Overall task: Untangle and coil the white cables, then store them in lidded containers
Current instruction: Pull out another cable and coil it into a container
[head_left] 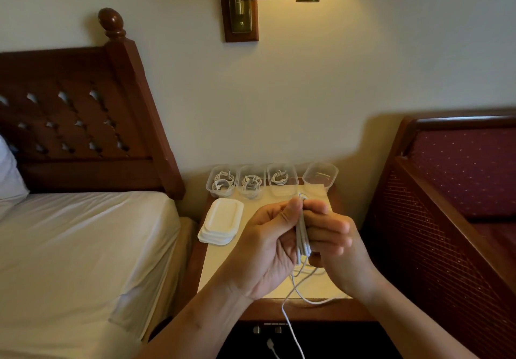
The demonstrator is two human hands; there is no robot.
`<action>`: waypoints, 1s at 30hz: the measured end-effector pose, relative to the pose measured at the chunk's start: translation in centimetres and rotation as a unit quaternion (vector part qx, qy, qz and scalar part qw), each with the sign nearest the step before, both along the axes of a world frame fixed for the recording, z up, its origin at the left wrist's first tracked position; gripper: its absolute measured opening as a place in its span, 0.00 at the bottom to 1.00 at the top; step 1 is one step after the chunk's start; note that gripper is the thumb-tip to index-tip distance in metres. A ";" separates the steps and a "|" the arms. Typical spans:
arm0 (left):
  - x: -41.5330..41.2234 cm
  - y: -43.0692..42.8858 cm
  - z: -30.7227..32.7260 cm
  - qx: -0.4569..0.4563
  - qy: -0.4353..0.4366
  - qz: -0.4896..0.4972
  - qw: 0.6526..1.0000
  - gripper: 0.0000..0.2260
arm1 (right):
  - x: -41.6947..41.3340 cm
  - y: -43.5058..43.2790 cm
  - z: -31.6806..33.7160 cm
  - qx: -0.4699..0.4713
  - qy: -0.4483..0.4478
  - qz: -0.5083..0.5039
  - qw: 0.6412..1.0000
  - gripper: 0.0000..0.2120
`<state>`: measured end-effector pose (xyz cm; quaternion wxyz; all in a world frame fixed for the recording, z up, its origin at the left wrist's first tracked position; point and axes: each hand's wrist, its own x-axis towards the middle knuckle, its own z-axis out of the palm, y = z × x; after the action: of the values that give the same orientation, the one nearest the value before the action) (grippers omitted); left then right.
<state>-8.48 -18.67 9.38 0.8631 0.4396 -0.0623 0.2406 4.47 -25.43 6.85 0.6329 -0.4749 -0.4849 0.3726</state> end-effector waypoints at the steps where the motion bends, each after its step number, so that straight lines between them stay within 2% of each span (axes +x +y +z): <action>1: 0.1 0.0 0.2 -0.005 0.003 0.013 1.000 0.17 | 0.0 0.1 -0.5 -0.017 -0.039 -0.019 0.999 0.29; 2: 0.2 0.0 0.4 -0.009 0.007 0.029 1.000 0.17 | -0.1 0.1 -1.1 -0.032 -0.090 -0.046 0.994 0.29; 4: 0.4 0.3 0.7 -0.005 0.025 0.073 0.997 0.17 | -0.4 -0.2 -1.7 -0.068 -0.160 -0.073 0.982 0.19; 5: 0.6 0.6 0.7 0.008 0.042 0.098 0.994 0.17 | -0.7 -0.4 -1.9 -0.086 -0.190 -0.072 0.975 0.18; 10: 1.3 1.2 -0.1 0.126 0.134 0.184 0.965 0.17 | -1.3 -0.9 -2.0 -0.070 -0.322 -0.080 0.941 0.09; 12: 1.5 1.6 -0.7 0.213 0.182 0.223 0.934 0.14 | -1.4 -1.2 -1.6 -0.079 -0.361 -0.078 0.926 0.08; 15: 1.2 2.4 -1.3 0.359 0.249 0.267 0.859 0.13 | -1.8 -1.8 -1.0 -0.090 -0.412 -0.039 0.906 0.06; 18: 0.5 3.5 -1.7 0.475 0.294 0.250 0.790 0.11 | -0.9 -2.4 0.2 -0.069 -0.412 -0.056 0.907 0.10; 19: 0.1 3.8 -1.8 0.490 0.306 0.231 0.783 0.11 | -0.4 -2.6 0.8 -0.058 -0.409 -0.054 0.909 0.10; 20: -0.3 4.0 -1.8 0.479 0.314 0.199 0.796 0.12 | 0.2 -2.9 1.4 -0.048 -0.405 -0.040 0.912 0.09; 22: -0.9 4.2 -1.8 0.419 0.311 0.118 0.845 0.18 | 1.2 -3.1 2.5 -0.022 -0.395 -0.013 0.918 0.07; 26: -1.3 3.3 -1.7 0.306 0.245 -0.001 0.920 0.20 | 2.6 -3.1 3.7 0.048 -0.366 -0.025 0.929 0.05; 28: -1.2 3.0 -1.6 0.258 0.216 -0.018 0.942 0.22 | 2.8 -2.7 4.0 0.090 -0.360 -0.051 0.927 0.03; 30: -1.1 2.8 -1.4 0.238 0.209 -0.023 0.948 0.23 | 3.1 -2.4 4.1 0.124 -0.352 -0.074 0.925 0.02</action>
<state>-9.61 -15.86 7.95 0.7324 0.6712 0.0537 0.1012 7.61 -27.86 10.92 0.5012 -0.5281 -0.6818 0.0707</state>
